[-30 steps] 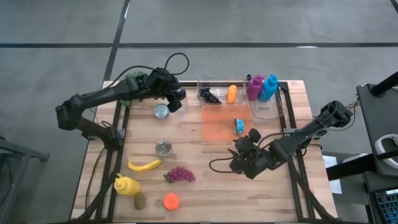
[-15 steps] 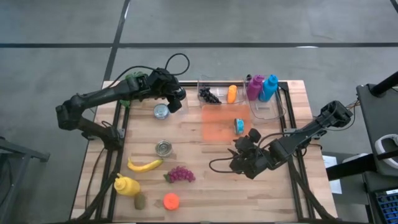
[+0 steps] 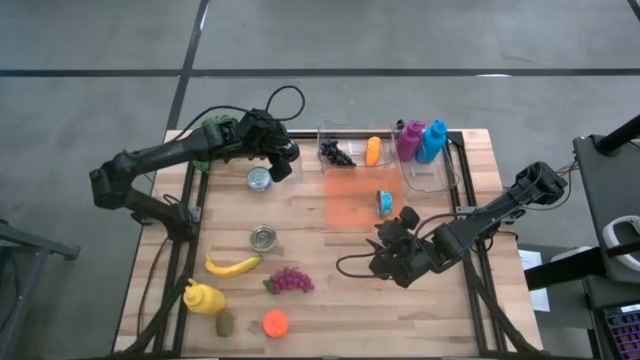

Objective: Pick & Place Food Item
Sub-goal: Put the transparent water bottle into the right transparent bin

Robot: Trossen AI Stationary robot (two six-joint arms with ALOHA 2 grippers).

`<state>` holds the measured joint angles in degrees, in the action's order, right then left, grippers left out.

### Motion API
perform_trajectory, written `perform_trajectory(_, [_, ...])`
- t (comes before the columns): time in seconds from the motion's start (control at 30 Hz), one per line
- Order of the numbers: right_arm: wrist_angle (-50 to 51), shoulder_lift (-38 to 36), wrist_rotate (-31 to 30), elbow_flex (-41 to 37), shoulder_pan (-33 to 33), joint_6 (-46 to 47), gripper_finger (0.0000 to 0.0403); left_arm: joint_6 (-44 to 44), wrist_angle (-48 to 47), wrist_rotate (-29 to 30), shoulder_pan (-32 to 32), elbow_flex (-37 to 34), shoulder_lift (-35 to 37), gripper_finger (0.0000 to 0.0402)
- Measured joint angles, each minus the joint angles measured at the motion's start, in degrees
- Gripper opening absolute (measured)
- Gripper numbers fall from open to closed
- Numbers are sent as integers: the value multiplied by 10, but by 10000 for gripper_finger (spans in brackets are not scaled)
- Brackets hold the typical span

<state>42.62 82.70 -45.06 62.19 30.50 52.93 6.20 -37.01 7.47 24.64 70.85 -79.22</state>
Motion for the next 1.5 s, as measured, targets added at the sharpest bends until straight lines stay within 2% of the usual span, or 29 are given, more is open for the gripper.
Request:
perform_trajectory(0.4, [0, 0, 0, 0, 0, 0, 206, -2, -3, 24, 1, -1, 5, 121])
perform_trajectory(1.03, [0, 0, 0, 0, 0, 0, 206, -31, 14, 37, 1, -1, 7, 222])
perform_trajectory(1.3, [0, 0, 0, 0, 0, 0, 206, -16, 6, 37, 1, -1, 7, 242])
perform_trajectory(1.5, [0, 0, 0, 0, 0, 0, 206, -17, 8, 37, 1, -7, 7, 243])
